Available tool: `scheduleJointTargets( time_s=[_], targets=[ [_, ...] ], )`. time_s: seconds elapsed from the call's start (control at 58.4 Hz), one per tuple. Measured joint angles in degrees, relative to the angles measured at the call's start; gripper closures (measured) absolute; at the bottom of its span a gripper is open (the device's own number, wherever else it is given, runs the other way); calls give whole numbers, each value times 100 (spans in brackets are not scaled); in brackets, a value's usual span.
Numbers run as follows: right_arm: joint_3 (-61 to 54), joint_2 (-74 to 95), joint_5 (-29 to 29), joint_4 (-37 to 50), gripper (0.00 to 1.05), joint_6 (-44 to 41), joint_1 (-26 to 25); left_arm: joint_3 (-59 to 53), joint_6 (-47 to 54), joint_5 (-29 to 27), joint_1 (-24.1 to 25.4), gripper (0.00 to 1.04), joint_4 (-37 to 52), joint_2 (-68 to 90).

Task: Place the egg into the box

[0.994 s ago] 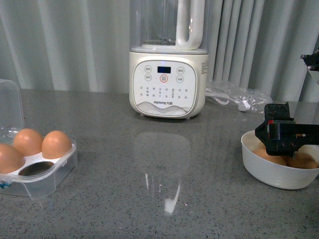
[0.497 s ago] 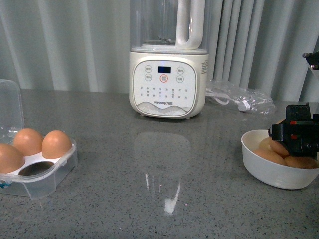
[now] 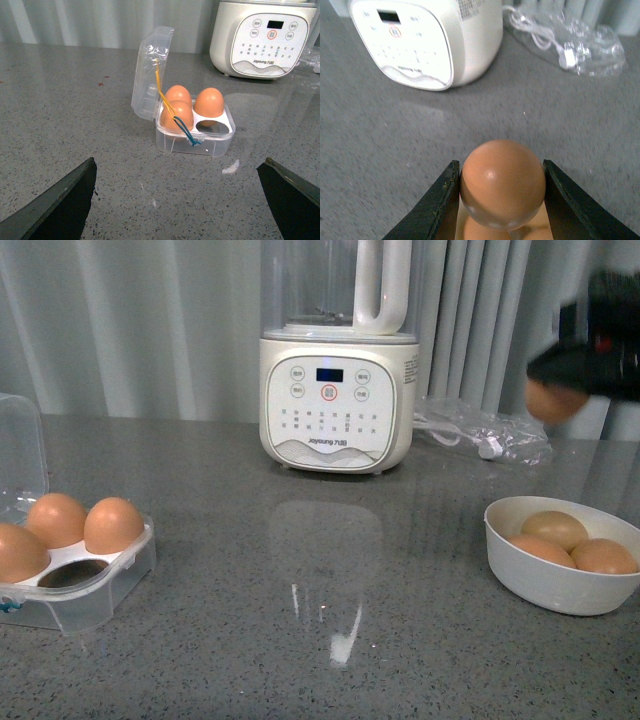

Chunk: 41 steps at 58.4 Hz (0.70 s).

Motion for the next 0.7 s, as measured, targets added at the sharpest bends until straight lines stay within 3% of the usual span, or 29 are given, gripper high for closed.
scheduleJointTargets(
  time_s=[0.343, 0.703],
  targets=[
    [2417, 1150, -1091, -761, 64, 37, 651, 0, 0, -2, 0, 7, 0, 0],
    [3300, 2382, -1666, -951, 64, -74, 1169, 0, -2, 0, 0, 7, 0, 0]
  ],
)
